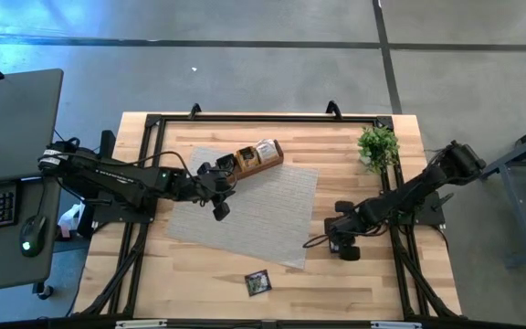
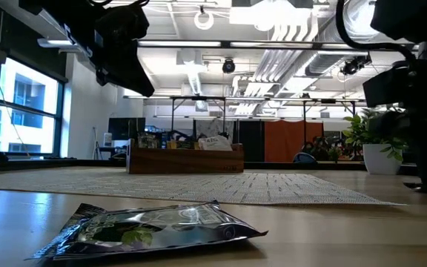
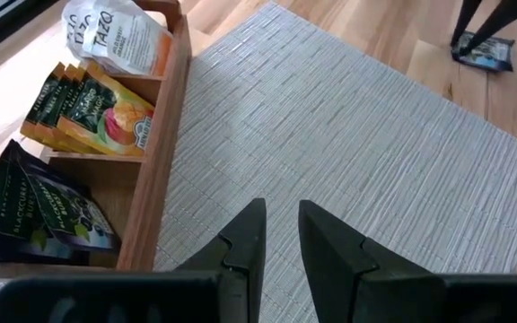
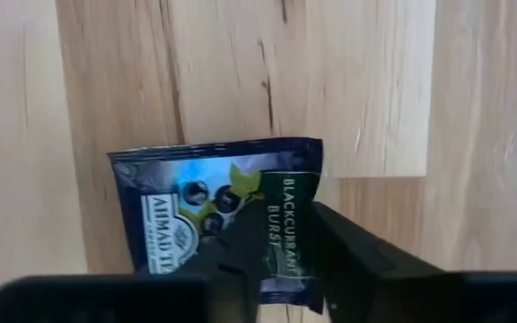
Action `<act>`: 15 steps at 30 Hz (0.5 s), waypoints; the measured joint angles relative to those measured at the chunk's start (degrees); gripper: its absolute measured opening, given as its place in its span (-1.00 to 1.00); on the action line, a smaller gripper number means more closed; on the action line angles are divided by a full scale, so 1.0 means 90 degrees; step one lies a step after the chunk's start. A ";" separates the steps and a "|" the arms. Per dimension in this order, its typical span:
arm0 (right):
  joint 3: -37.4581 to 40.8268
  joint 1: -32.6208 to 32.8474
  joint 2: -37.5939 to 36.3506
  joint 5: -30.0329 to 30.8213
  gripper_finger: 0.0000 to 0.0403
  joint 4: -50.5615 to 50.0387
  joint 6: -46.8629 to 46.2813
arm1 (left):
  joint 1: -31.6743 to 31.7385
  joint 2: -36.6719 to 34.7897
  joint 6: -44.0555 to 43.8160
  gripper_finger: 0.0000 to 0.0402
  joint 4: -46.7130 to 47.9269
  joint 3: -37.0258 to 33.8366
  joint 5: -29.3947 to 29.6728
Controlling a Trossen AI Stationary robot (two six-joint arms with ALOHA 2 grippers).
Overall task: Pick & Place Tea
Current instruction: Put the purple tea bag into the left section of the wooden organizer
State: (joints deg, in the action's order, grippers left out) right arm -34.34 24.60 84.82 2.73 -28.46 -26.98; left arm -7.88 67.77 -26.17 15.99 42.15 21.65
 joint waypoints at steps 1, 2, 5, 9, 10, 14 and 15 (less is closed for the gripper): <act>0.0005 0.0016 0.0000 0.0013 -0.68 0.0059 0.0002 | -0.0002 0.0000 0.0002 -0.67 -0.0002 0.0000 0.0000; 0.0014 0.0022 0.0004 0.0030 -0.78 0.0137 0.0002 | -0.0002 0.0000 0.0002 -0.67 -0.0001 0.0000 0.0005; 0.0005 0.0019 0.0033 0.0034 -0.96 0.0373 0.0007 | 0.0000 0.0000 0.0019 -0.67 -0.0001 0.0000 0.0012; -0.0339 -0.0019 0.0070 0.0576 -0.89 0.0484 0.0270 | 0.0000 0.0000 0.0019 -0.67 -0.0002 0.0000 0.0000; -0.0490 -0.0027 0.0095 0.0931 -0.90 0.0537 0.0463 | -0.0002 0.0000 0.0025 -0.67 -0.0003 0.0000 -0.0004; -0.1047 -0.0079 0.0113 0.3295 -0.98 0.1397 0.1710 | -0.0002 -0.0002 0.0043 -0.67 0.0007 0.0000 -0.0007; -0.1074 -0.0111 0.0128 0.3954 -0.98 0.1816 0.2173 | -0.0002 -0.0002 0.0044 -0.67 0.0004 0.0000 -0.0007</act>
State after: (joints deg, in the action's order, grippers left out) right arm -44.01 23.60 85.97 38.32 -12.12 -7.42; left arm -7.90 67.75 -25.77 16.02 42.15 21.58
